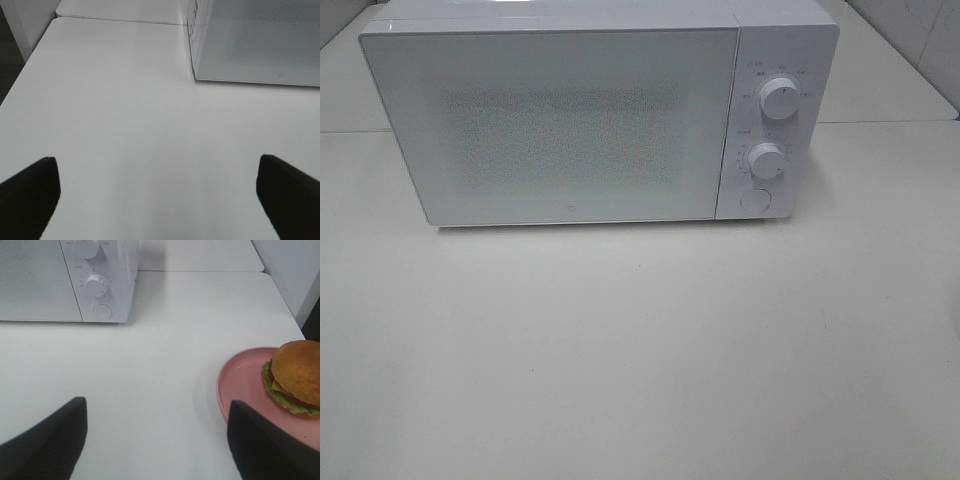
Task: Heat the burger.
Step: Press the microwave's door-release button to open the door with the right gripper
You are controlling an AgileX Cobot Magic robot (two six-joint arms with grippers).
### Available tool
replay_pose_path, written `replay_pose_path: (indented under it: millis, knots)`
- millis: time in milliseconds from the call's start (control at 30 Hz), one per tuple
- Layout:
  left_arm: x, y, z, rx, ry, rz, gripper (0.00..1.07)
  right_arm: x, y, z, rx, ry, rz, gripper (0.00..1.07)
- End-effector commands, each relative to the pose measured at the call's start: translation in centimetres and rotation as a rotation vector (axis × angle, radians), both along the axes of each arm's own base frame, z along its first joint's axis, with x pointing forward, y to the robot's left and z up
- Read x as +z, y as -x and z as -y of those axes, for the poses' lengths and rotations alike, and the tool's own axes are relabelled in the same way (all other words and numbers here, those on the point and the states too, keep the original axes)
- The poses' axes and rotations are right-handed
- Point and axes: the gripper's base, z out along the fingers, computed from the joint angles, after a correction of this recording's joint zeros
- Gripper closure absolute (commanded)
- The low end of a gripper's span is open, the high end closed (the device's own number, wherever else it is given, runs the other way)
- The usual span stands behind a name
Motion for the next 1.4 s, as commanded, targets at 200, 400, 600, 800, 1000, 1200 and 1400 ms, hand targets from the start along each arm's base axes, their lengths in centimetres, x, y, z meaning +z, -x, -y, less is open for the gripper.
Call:
replay_pose_path:
  millis: [200, 400, 600, 800, 1000, 1200, 1400]
  knots:
    - [0.0, 0.0, 0.0, -0.001, -0.001, 0.012, 0.04, 0.0, 0.4, 0.0, -0.001, 0.0, 0.033, 0.31]
    - [0.0, 0.0, 0.0, -0.001, -0.001, 0.012, 0.04, 0.0, 0.4, 0.0, -0.001, 0.0, 0.033, 0.31]
    - [0.0, 0.0, 0.0, -0.001, -0.001, 0.012, 0.04, 0.0, 0.4, 0.0, -0.001, 0.0, 0.033, 0.31]
    - [0.0, 0.0, 0.0, -0.001, -0.001, 0.012, 0.04, 0.4, 0.4, 0.0, 0.003, 0.007, 0.057, 0.33]
    - [0.0, 0.0, 0.0, -0.001, -0.001, 0.012, 0.04, 2.6, -1.8, -0.1, 0.008, -0.002, 0.144, 0.52]
    - [0.0, 0.0, 0.0, -0.001, -0.001, 0.012, 0.04, 4.5, -5.1, 0.0, 0.029, 0.066, 0.273, 0.92]
    - [0.0, 0.0, 0.0, -0.001, -0.001, 0.012, 0.04, 5.5, -7.5, 0.0, 0.041, 0.117, 0.348, 1.07]
